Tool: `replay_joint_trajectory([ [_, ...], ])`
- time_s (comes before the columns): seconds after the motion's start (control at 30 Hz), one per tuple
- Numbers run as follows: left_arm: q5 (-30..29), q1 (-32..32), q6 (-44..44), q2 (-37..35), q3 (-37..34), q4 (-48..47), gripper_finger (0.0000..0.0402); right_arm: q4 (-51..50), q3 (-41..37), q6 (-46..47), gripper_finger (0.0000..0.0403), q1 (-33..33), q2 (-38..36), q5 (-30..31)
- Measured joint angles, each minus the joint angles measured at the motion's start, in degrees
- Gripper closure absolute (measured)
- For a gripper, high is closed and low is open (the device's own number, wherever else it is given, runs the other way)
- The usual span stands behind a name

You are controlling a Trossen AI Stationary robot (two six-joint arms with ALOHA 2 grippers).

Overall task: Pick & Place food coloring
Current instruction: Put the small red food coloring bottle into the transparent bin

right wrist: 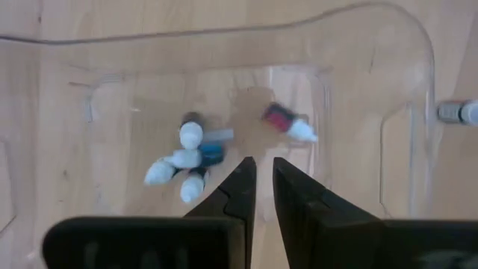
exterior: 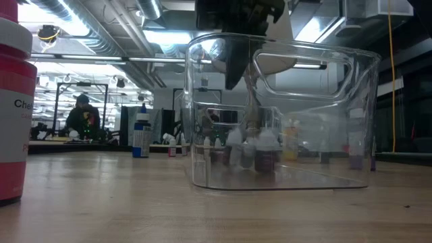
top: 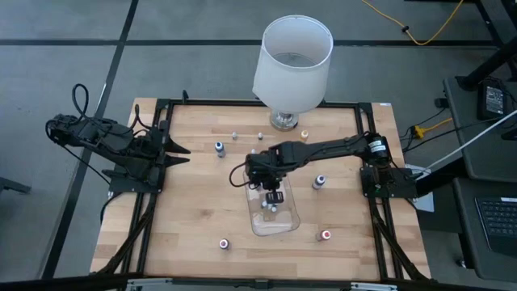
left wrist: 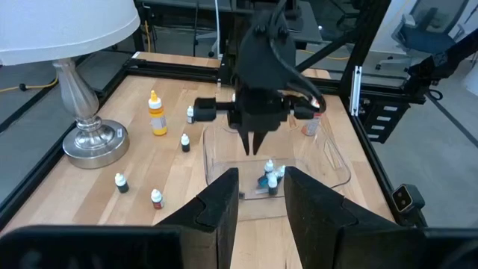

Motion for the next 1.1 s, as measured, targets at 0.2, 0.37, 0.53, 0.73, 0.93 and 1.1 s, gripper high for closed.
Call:
replay_joint_trajectory([
  [0.2, 0.0, 0.0, -1.4, 0.0, 0.0, 0.1, 0.0297, 2.7, -1.5, -0.8, 0.0351, -0.2, 0.0, 0.0],
  [0.37, 0.0, 0.0, -1.6, 0.0, 0.0, 0.1, 0.0297, 2.7, -1.5, -2.7, 0.035, -0.4, 0.0, 0.0],
  [0.53, -0.1, 0.0, -1.6, 0.0, 0.0, 0.1, 0.0297, 2.8, -1.5, -3.6, 0.035, -0.9, 0.0, 0.0],
  [0.73, -0.1, 0.0, -1.5, 0.0, 0.0, 0.1, 0.0297, 2.8, -1.5, -3.9, 0.035, -1.1, 0.0, 0.1],
  [0.93, 1.5, 0.0, -1.5, -0.1, 0.0, -0.3, 0.0297, 3.0, -1.5, -2.2, 0.035, -1.0, 0.0, 0.1],
  [1.1, 3.6, 0.0, -1.5, -0.1, 0.0, 0.0, 0.0297, 5.0, -1.5, -2.0, 0.035, -1.0, 0.0, 0.1],
])
